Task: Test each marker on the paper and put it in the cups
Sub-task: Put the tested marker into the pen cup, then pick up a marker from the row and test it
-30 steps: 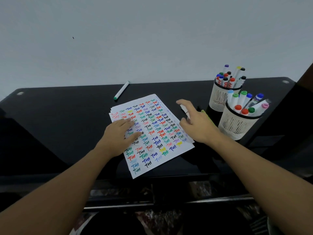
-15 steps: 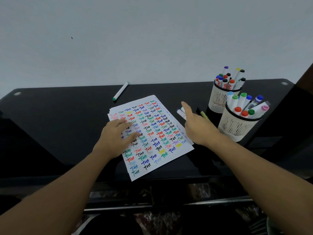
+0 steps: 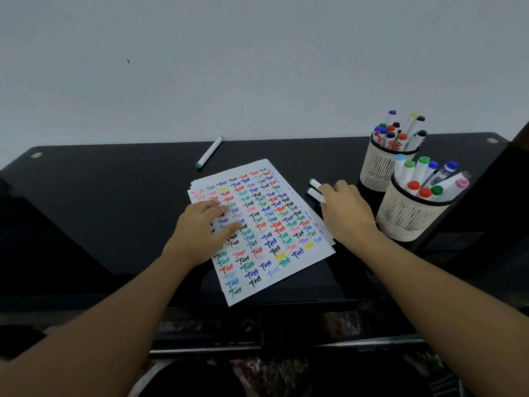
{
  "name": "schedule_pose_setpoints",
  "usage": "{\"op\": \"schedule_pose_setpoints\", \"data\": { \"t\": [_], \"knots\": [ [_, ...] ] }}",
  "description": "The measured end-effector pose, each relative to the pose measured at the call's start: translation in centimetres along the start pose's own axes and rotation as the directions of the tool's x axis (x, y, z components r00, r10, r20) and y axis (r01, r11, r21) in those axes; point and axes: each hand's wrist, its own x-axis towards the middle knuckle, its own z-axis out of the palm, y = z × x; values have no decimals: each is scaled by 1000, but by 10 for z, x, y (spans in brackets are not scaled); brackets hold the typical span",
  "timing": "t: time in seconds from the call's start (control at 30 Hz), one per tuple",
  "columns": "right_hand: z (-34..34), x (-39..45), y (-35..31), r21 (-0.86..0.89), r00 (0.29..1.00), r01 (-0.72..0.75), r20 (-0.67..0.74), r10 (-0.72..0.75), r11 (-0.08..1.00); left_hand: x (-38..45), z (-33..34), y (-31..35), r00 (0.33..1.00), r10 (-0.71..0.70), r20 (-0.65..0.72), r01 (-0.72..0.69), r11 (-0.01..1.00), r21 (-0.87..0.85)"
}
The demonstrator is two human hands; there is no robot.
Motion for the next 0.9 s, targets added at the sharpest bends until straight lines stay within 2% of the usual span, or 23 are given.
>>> {"op": "schedule_pose_setpoints", "data": {
  "t": [0.07,0.13,0.23,0.33,0.43,0.5,0.63,0.77,0.83,0.9],
  "knots": [
    [-2,1,-2,0,1000,-26,-12,26,1000,0,0,0,1000,-4,1,4,1000,-2],
    [-3,2,-8,-14,999,9,-41,-10,1000,1,0,-1,1000,-1,4,1,1000,-1],
    [0,1,-21,119,975,218,-75,-210,969,1,0,-1,1000,4,3,-4,1000,-8],
    [3,-1,-40,320,926,327,80,-369,889,1,0,1,1000,-2,8,2,1000,-3],
    [7,2,-53,337,892,288,245,-380,896,1,0,0,1000,2,-1,-2,1000,-6],
    [10,5,-56,308,884,288,278,-375,907,0,0,0,1000,4,-5,-4,1000,-9],
    [19,4,-56,285,890,300,259,-375,910,1,-1,-1,1000,-7,4,7,1000,-31],
    [23,4,-55,293,894,306,237,-379,906,19,-10,-5,995,-103,1,101,975,-198],
    [24,4,-54,292,895,309,234,-381,905,39,-16,-5,988,-147,-44,133,964,-232],
    [25,4,-55,301,895,307,232,-381,903,65,-20,-7,978,-175,-115,153,973,-173]
  ]
}}
